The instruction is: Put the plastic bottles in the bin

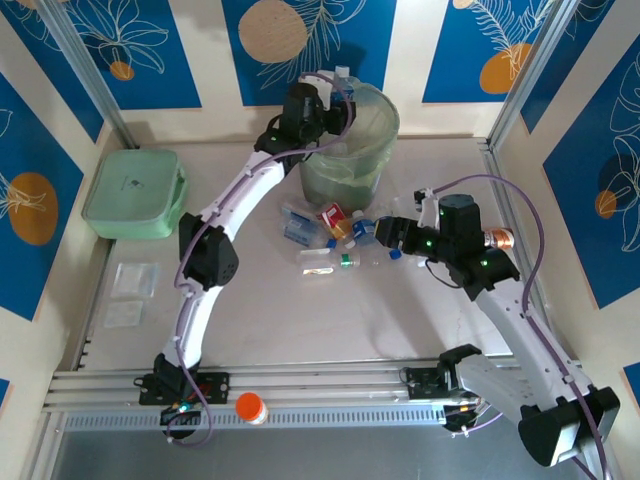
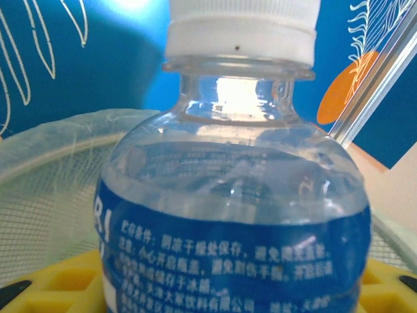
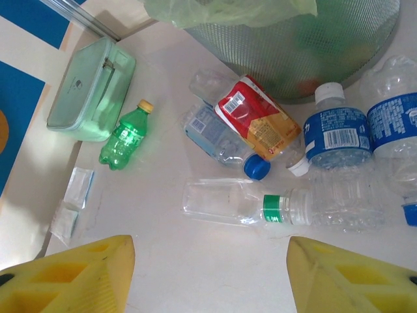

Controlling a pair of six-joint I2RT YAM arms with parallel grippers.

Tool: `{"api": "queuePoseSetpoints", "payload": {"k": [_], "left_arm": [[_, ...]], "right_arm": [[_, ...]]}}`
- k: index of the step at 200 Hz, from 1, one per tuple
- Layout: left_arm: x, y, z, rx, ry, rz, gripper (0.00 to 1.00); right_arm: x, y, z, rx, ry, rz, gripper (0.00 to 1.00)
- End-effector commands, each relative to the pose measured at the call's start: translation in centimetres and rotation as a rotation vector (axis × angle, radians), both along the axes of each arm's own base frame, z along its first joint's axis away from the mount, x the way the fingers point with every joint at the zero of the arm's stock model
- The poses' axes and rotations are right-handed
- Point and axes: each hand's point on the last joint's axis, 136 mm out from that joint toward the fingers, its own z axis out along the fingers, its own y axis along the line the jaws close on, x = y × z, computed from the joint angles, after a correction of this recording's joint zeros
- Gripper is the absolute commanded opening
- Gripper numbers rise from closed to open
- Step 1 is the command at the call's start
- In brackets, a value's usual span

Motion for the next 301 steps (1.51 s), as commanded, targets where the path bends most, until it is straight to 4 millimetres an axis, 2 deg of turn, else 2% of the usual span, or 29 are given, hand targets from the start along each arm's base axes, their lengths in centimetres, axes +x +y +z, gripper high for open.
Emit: {"api": "queuePoseSetpoints", "payload": {"k": [1, 28, 75, 98, 139, 166, 208, 251, 273, 288, 301], "left_arm": [[-0.1, -0.7, 1.9, 0.028, -0.088, 0.006, 0.53], [-0.2, -1.7, -0.3, 0.090, -0.070, -0.007, 0.58], [-0.6, -2.6, -2.1, 0.126, -0.045, -0.030, 0.78], [-0.9, -2.9, -1.9, 0.133, -0.052, -0.036, 0.87], [-1.2, -2.4, -0.7, 0.128, -0.060, -0.025, 0.87], [-2.1, -2.2, 1.6, 0.106, -0.089, -0.040, 0.89], [-5.5, -1.9, 8.9, 0.028, -0.184, -0.106, 0.92], [-10.0, 0.2, 15.6, -0.028, -0.248, -0.142, 0.93], [-12.1, 1.9, 17.8, -0.045, -0.265, -0.136, 0.93], [-13.3, 3.6, 18.4, -0.041, -0.262, -0.098, 0.92], [-13.9, 5.3, 18.1, -0.025, -0.242, -0.048, 0.91]], "right_arm": [[-0.1, 0.5, -0.8, 0.034, 0.029, 0.014, 0.63], [-0.1, 0.4, -1.2, 0.030, 0.036, 0.011, 0.63], [-0.1, 0.4, -1.0, 0.034, 0.030, 0.007, 0.63], [-0.3, 0.3, -0.7, 0.036, 0.023, 0.009, 0.63], [-0.6, 0.2, -0.3, 0.039, 0.012, 0.008, 0.63], [-0.8, 0.2, 0.3, 0.043, 0.005, 0.011, 0.63], [-1.2, 0.3, 1.9, 0.054, -0.025, 0.024, 0.63], [-1.3, 0.4, 3.3, 0.049, -0.054, 0.034, 0.63], [-1.4, 0.3, 3.8, 0.043, -0.062, 0.038, 0.63], [-1.5, 0.4, 4.1, 0.046, -0.067, 0.042, 0.63], [-1.7, 0.5, 4.3, 0.053, -0.067, 0.050, 0.63]]}}
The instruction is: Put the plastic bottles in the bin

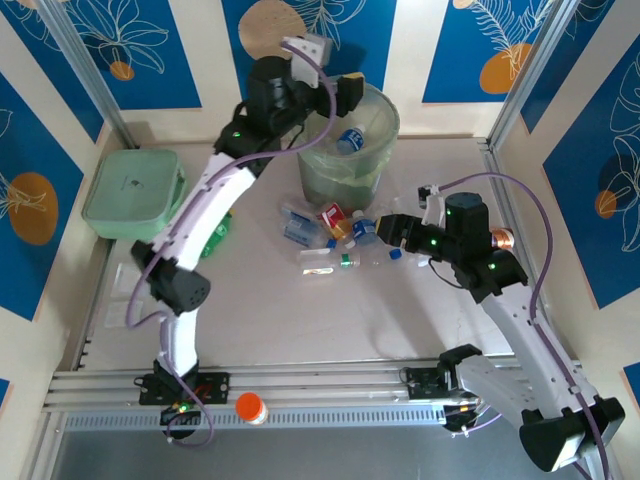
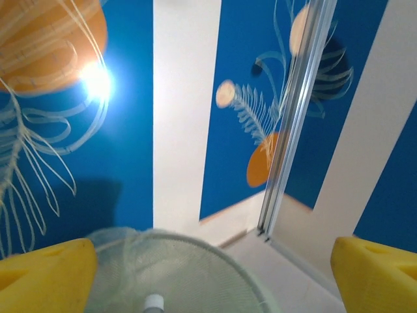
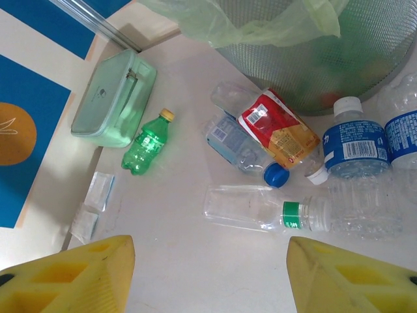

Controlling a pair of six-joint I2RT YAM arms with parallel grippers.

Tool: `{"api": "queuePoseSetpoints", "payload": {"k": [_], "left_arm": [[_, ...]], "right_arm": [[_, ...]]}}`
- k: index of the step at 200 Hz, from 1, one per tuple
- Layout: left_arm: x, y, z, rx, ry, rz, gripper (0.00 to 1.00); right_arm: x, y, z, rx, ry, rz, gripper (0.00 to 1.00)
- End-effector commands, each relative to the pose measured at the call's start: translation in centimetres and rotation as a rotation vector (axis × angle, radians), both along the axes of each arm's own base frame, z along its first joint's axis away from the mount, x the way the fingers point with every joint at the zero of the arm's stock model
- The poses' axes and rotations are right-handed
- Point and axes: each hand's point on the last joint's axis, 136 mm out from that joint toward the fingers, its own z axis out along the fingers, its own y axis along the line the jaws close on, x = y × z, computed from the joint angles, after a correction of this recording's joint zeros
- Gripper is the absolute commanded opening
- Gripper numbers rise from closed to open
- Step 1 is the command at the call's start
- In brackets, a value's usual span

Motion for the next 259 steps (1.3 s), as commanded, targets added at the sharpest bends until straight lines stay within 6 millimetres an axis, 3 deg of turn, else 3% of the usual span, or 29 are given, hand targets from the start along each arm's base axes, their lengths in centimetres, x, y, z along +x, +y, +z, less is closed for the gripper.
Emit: {"api": "queuePoseSetpoints", "payload": {"k": [1, 15, 37, 54, 79, 109, 134, 162, 223, 259], "left_arm": [[-1.7, 2.3, 0.4, 0.003, 0.020, 0.058, 0.90], [-2.0, 4.9, -0.3, 0.017, 0.058, 0.159, 0.88], [-2.1, 11.9, -2.6, 0.015, 0.143, 0.437, 0.88], [-2.4, 17.1, -5.5, -0.084, 0.264, 0.576, 0.88], [-2.9, 22.6, -12.0, -0.234, 0.521, 0.701, 0.89], [-4.1, 27.5, -20.7, -0.396, 0.885, 0.885, 0.90], [-5.2, 29.1, -26.9, -0.491, 1.135, 0.987, 0.94], [-6.8, 29.7, -31.7, -0.573, 1.325, 1.099, 0.99], [-8.3, 30.0, -37.8, -0.726, 1.534, 1.286, 0.99], [-8.0, 30.8, -40.4, -0.880, 1.514, 1.398, 0.99]], "right_arm": [[-0.9, 0.4, 1.4, 0.014, -0.022, 0.040, 0.63], [-1.1, 0.5, 1.2, 0.016, -0.019, 0.045, 0.63], [-1.3, 0.6, 0.9, 0.019, -0.011, 0.045, 0.63], [-1.5, 0.7, 0.6, 0.020, -0.004, 0.051, 0.63], [-1.6, 0.9, 0.1, 0.018, 0.005, 0.055, 0.63], [-1.8, 1.3, -0.2, 0.024, 0.013, 0.063, 0.63], [-1.8, 1.7, -0.6, 0.023, 0.016, 0.066, 0.63], [-1.9, 2.0, -0.9, 0.017, 0.020, 0.065, 0.63], [-1.7, 2.0, -1.7, 0.008, 0.028, 0.053, 0.63], [-1.6, 2.2, -1.9, 0.000, 0.031, 0.060, 0.63]]}}
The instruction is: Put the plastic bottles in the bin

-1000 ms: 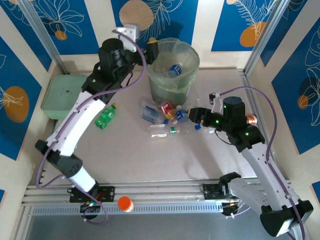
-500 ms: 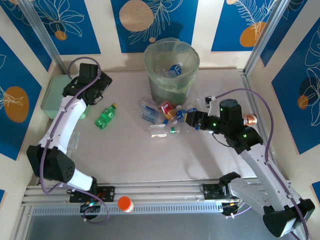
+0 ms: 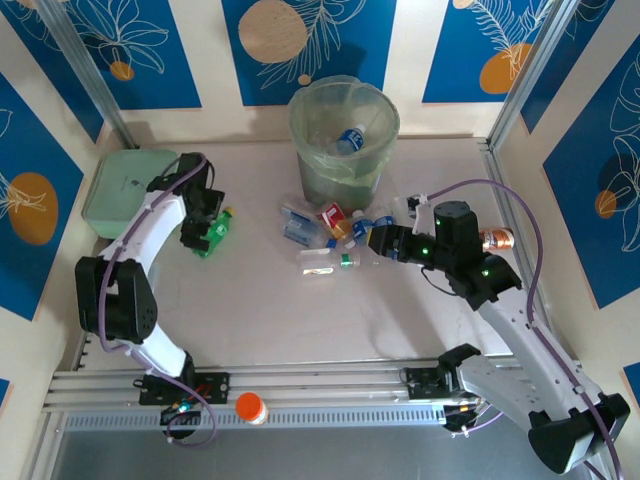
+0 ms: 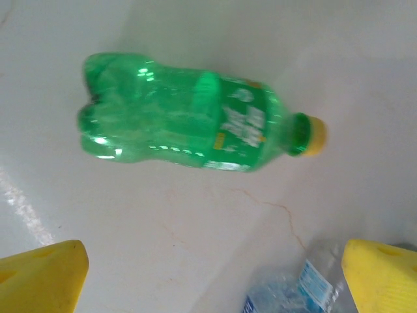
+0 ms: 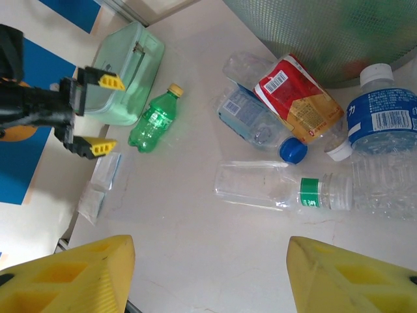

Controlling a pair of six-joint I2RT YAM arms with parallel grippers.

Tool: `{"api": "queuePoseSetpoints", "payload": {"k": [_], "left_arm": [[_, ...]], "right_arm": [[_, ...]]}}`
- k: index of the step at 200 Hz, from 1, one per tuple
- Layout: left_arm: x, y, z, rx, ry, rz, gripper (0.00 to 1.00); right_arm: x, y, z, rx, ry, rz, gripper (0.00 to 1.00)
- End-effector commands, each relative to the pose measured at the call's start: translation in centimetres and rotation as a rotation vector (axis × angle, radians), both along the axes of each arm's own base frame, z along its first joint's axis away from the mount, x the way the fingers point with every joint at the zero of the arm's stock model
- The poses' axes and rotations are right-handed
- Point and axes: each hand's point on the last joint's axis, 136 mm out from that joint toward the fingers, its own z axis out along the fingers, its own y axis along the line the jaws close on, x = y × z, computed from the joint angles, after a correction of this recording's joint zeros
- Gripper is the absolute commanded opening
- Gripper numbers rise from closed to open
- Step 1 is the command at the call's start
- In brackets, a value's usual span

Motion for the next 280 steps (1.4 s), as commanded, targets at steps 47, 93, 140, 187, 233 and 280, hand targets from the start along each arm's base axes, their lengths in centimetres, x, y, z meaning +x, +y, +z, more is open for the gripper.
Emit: {"api": "queuePoseSetpoints", "payload": {"k": [47, 93, 140, 187, 233, 280], "left_arm": [[-0.4, 2.0, -3.6, -0.035, 0.094, 0.377, 0.99], [1.3, 2.6, -4.8, -0.027, 0.064, 0.483, 0.99], [2.4, 2.8, -6.5, -0.019, 0.086, 0.528, 0.99], [3.9, 4.0, -7.7, 0.013, 0.092, 0.489, 1.00], [5.3, 3.9, -9.3, -0.019, 0.075, 0.404, 0.62], [5.9, 3.6, -7.5, -0.030, 0.036, 0.323, 0.55]], "right_arm": [[0.3, 0.1, -1.0, -0.018, 0.011, -0.003, 0.63], [0.5, 0.6, -1.5, -0.015, 0.031, 0.012, 0.63], [0.5, 0.7, -1.8, -0.019, 0.040, 0.018, 0.63], [0.5, 1.1, -2.0, -0.022, 0.051, 0.029, 0.63], [0.8, 1.1, -1.3, -0.037, 0.036, 0.028, 0.63], [1.1, 1.3, -0.5, -0.038, 0.026, 0.032, 0.63]]}}
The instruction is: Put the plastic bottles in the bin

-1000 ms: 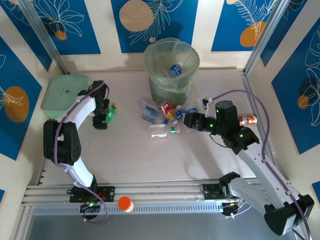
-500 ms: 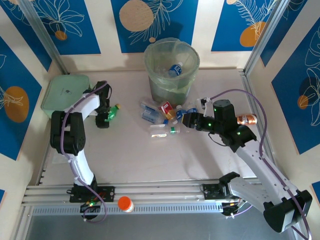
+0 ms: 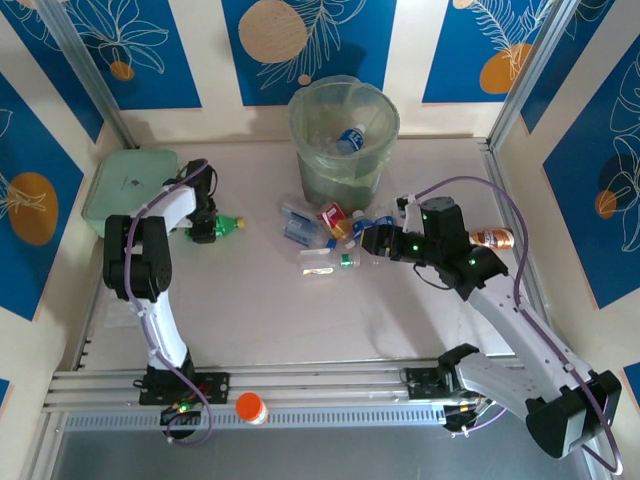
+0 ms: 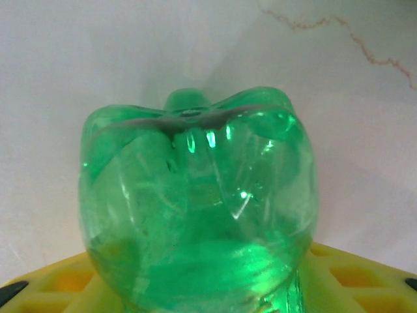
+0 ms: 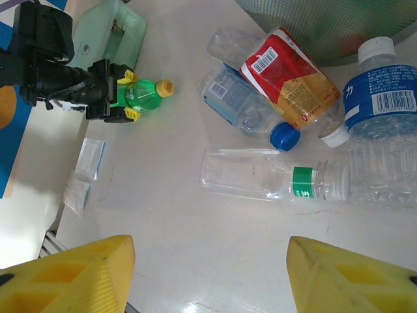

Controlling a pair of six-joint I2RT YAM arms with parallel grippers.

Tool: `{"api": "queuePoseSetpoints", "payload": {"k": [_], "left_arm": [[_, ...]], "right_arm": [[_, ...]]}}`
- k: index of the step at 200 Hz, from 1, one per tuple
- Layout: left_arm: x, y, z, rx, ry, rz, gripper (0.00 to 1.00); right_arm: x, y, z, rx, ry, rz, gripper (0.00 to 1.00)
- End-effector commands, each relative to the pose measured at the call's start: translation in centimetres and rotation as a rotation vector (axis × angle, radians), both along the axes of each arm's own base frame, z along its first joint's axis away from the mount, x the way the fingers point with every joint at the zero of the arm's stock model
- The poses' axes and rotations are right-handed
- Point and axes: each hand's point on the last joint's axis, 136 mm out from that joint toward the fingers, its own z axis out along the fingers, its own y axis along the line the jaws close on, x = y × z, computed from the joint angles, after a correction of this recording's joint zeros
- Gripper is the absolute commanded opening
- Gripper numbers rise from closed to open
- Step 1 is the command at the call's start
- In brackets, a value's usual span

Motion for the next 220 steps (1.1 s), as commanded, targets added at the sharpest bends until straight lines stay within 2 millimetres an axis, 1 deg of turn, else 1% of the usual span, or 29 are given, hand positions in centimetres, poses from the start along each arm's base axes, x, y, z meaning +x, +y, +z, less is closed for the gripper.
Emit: {"api": "queuePoseSetpoints", "payload": {"k": [1, 15, 36, 47, 60, 77, 85, 95, 114, 130, 144, 159, 167, 196, 220], "left_arm": [[0.3, -0.1, 1.2, -0.037, -0.022, -0.017, 0.55], [0.7, -0.4, 2.5, -0.037, -0.049, -0.069, 0.55], [0.9, -1.1, 5.3, -0.042, -0.107, -0.150, 0.55], [1.2, -1.7, 6.9, -0.047, -0.155, -0.207, 0.55], [1.7, -2.5, 9.0, -0.055, -0.225, -0.287, 0.55], [2.1, -3.8, 11.6, -0.052, -0.332, -0.407, 0.55], [2.2, -4.5, 12.8, -0.050, -0.389, -0.461, 0.53], [2.8, -5.5, 14.6, -0.026, -0.487, -0.557, 0.49], [3.4, -7.1, 18.4, 0.031, -0.614, -0.737, 0.47], [3.5, -8.9, 21.2, 0.067, -0.675, -0.869, 0.43], [3.5, -10.7, 23.7, 0.096, -0.727, -0.980, 0.42], [3.7, -13.3, 26.9, 0.155, -0.838, -1.122, 0.45], [3.8, -14.4, 28.2, 0.188, -0.885, -1.180, 0.45], [4.8, -18.0, 32.8, 0.191, -1.029, -1.300, 0.43], [5.7, -20.4, 36.9, 0.271, -1.089, -1.368, 0.42]], "right_arm": [[0.1, 0.3, 1.9, 0.004, -0.047, 0.017, 0.63], [0.1, 0.3, 2.4, 0.001, -0.057, 0.018, 0.63], [0.0, 0.5, 2.9, 0.002, -0.074, 0.034, 0.63], [0.0, 0.7, 3.3, 0.004, -0.085, 0.030, 0.63], [0.3, 0.3, 3.8, -0.011, -0.103, -0.012, 0.63], [0.3, 0.3, 4.9, -0.042, -0.159, -0.034, 0.63], [0.2, 0.5, 5.5, -0.044, -0.183, -0.019, 0.64], [-0.3, 1.0, 6.2, -0.024, -0.206, 0.019, 0.64], [-1.8, 2.8, 7.9, 0.048, -0.264, 0.156, 0.64], [-2.1, 3.2, 8.4, 0.061, -0.276, 0.180, 0.64], [-2.1, 3.0, 8.6, 0.042, -0.278, 0.176, 0.64], [-2.0, 2.6, 8.9, 0.025, -0.302, 0.162, 0.64], [-1.9, 2.1, 9.1, 0.012, -0.315, 0.140, 0.64], [-1.5, 0.2, 9.1, -0.034, -0.322, 0.053, 0.64], [-1.8, -0.8, 9.3, -0.036, -0.326, 0.026, 0.64]]}}
